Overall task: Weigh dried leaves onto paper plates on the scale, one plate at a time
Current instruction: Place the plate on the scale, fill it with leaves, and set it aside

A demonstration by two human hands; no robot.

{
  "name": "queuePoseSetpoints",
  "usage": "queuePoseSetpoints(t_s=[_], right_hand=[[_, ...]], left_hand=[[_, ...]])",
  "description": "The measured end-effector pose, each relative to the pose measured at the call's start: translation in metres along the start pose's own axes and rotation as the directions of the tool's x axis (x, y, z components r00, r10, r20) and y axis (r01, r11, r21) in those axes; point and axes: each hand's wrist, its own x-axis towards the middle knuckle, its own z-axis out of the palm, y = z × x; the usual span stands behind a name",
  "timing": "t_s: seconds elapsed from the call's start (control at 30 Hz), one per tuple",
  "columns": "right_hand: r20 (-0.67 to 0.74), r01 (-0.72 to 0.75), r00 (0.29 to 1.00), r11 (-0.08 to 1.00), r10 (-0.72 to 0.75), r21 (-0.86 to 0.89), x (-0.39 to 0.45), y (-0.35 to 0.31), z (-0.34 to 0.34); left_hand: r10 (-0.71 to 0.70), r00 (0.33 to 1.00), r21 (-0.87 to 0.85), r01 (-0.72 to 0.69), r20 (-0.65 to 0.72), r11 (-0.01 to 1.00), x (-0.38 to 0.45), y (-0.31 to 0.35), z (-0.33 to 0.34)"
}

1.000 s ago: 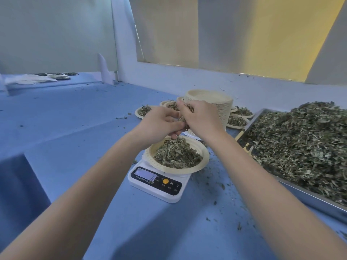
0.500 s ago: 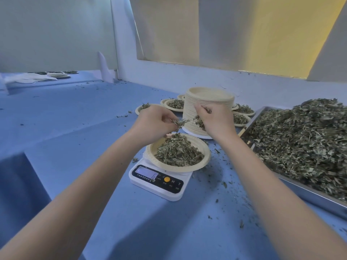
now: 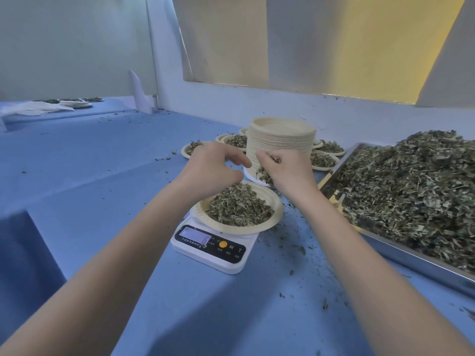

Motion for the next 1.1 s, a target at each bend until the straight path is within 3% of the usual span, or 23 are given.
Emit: queuePoseSetpoints(t_s=[0.67,0.87,1.1], right_hand=[[0.007,0.064,0.998,0.998,-0.065,0.029,0.002,-0.002,0.007],[-0.048,0.040,0.998,0.994,-0.036,0.104,0.003,0.002,0.010],[-0.058,0.042,0.998,0.997,-0.038,0.060,0.005,0.005,-0.005]], left_hand=[[0.038,0.996,-0.026,-0.036,0.084,0.999,0.002,-0.001,0.004],[-0.001,0.997,-0.102,0.009,0.082,0.995,0.003,-0.003,0.009],[-0.021,0.997,-0.232,0.036,0.070,0.972,0.010,0.011,0.028]])
